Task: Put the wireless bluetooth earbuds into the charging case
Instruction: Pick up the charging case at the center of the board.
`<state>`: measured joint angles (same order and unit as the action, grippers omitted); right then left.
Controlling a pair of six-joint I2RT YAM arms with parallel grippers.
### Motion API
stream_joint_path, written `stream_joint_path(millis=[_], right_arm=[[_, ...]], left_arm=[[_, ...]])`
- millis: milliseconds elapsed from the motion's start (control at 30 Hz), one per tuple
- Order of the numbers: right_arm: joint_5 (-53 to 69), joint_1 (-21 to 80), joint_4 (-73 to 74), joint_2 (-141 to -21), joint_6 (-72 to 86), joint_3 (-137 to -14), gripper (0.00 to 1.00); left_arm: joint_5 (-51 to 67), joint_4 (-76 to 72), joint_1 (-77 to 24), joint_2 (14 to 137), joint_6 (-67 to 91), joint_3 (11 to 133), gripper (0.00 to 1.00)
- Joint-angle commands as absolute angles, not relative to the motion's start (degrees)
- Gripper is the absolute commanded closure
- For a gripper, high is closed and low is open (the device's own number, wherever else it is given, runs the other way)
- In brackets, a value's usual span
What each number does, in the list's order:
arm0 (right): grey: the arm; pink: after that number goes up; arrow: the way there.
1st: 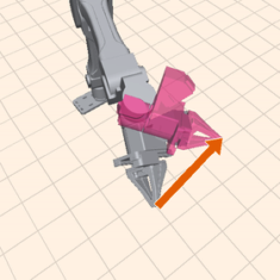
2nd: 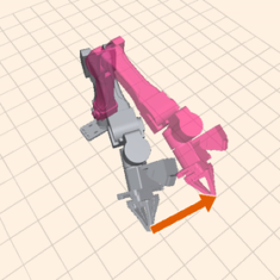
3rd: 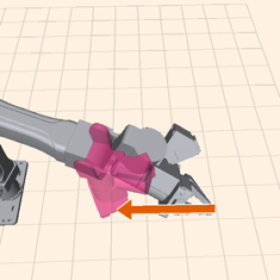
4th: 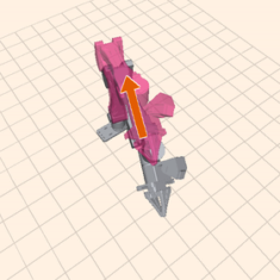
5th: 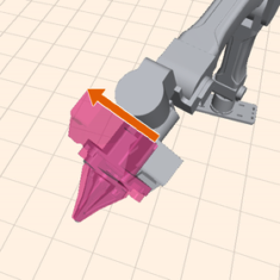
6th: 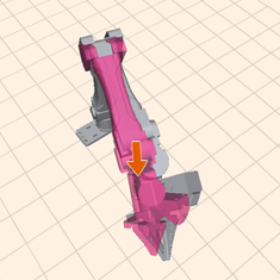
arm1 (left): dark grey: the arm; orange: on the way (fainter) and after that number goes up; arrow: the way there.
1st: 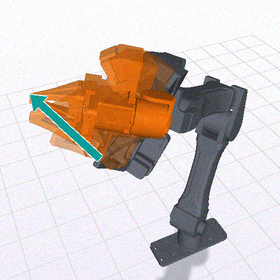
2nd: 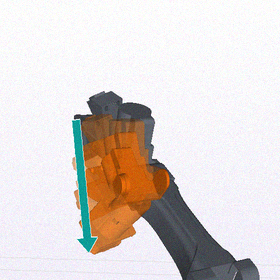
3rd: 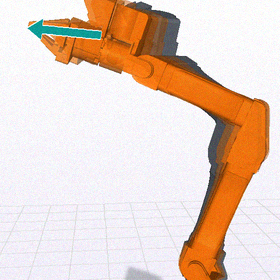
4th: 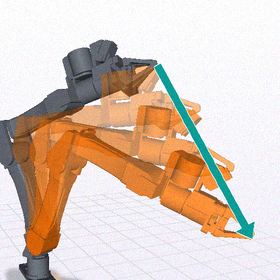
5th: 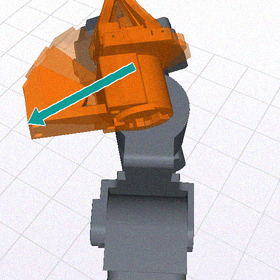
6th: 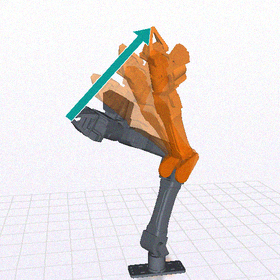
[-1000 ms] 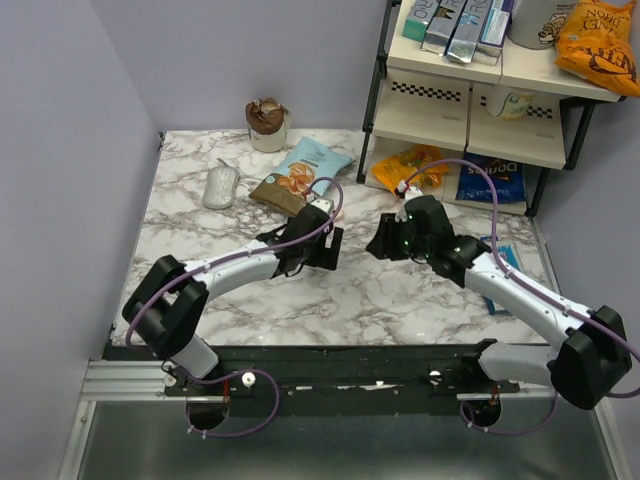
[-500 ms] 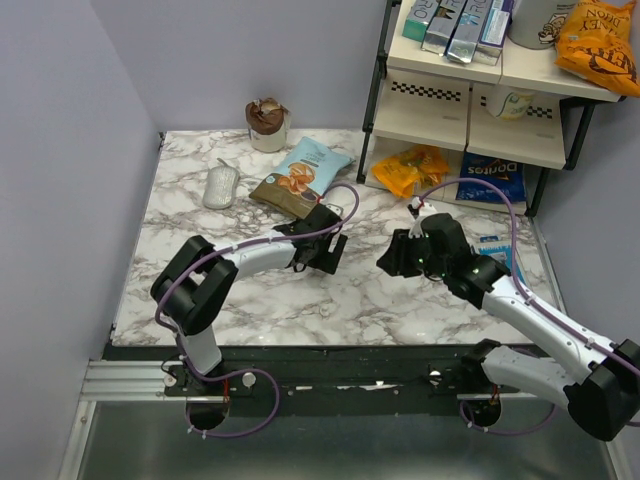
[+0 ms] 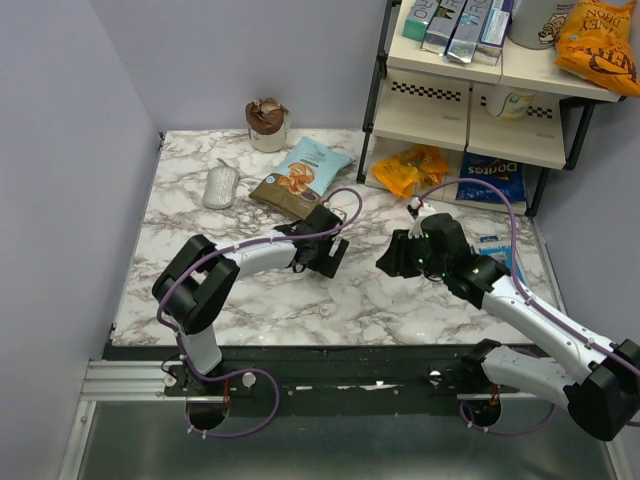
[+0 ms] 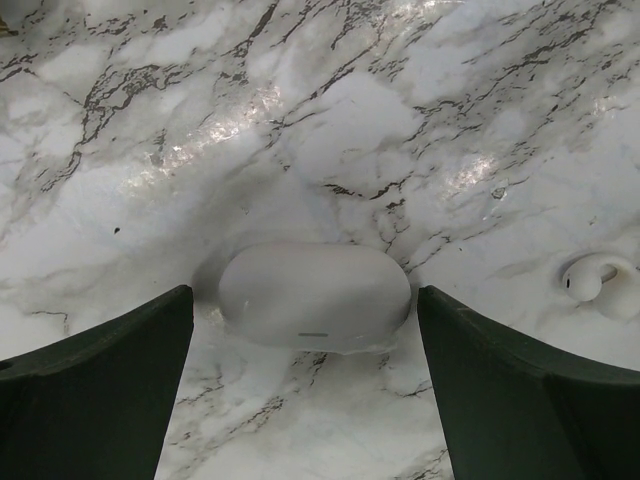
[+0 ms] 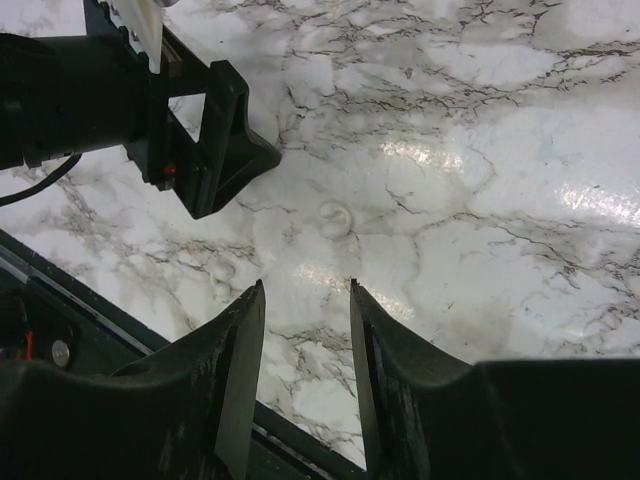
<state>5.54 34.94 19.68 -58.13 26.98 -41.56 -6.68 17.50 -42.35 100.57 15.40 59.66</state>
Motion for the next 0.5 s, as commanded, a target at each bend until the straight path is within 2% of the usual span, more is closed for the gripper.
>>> stream_joint_path(millis=[0,233,467], right_arm=[[6.9,35.3,20.3,-57.7,27.2,-40.4,0.52],[6.8,35.3,20.2,-57.3,27.2,-39.5,0.52],[6.9,35.3,20.3,-57.8,27.2,-39.7,0.52]], left_arm=[[-1.4,18.2,-41.6,99.8,9.5,59.9,0.01],[3.4,18.9,-39.6,99.7,6.1,59.6,0.02],[4.0,18.3,-39.1,100.7,6.4,58.7,0.08]])
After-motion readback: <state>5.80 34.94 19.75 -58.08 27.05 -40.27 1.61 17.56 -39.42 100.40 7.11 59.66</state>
